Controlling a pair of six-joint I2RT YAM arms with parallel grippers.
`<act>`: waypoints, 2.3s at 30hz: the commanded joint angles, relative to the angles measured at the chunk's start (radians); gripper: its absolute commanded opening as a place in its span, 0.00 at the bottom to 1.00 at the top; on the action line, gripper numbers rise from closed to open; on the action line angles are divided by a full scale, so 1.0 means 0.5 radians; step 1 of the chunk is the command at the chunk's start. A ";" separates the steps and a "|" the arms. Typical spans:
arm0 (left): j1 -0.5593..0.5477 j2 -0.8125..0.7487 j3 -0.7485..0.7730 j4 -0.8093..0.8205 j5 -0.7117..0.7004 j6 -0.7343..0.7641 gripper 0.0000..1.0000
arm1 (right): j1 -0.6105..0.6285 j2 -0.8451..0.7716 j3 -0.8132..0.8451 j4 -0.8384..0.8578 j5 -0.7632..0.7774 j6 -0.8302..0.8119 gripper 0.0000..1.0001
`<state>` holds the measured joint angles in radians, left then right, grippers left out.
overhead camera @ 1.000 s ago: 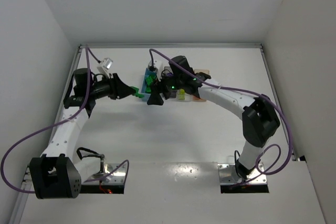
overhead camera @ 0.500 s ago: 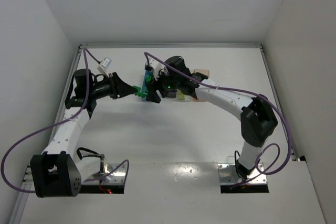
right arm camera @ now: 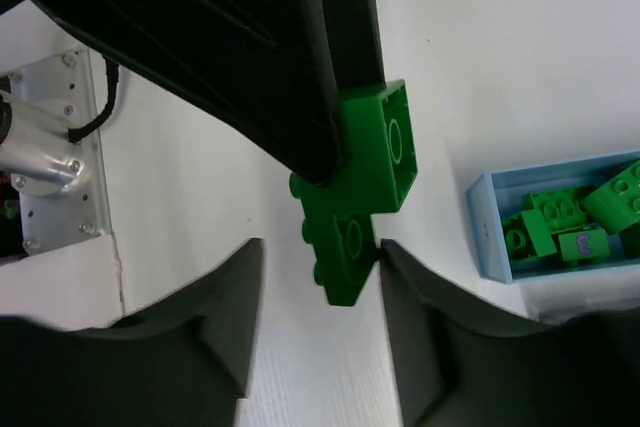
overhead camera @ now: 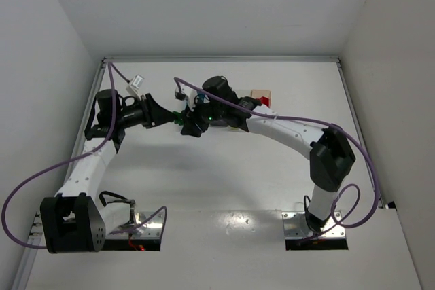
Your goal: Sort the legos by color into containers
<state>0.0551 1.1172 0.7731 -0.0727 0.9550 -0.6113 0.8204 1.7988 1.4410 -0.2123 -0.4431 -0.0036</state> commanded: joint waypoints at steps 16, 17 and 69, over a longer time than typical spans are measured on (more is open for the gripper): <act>0.009 -0.087 -0.153 0.127 0.066 -0.081 0.23 | 0.059 -0.002 0.079 0.047 0.009 -0.146 0.02; 0.009 -0.087 -0.153 0.127 0.066 -0.081 0.25 | 0.059 -0.002 0.079 0.029 0.009 -0.173 0.02; -0.463 0.778 0.736 -0.223 -1.042 0.633 0.18 | -0.048 -0.428 -0.550 -0.192 0.141 -0.419 0.00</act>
<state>-0.1520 1.4551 1.0805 -0.1390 0.5369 -0.3580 0.8238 1.6402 1.1866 -0.3214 -0.3927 -0.2283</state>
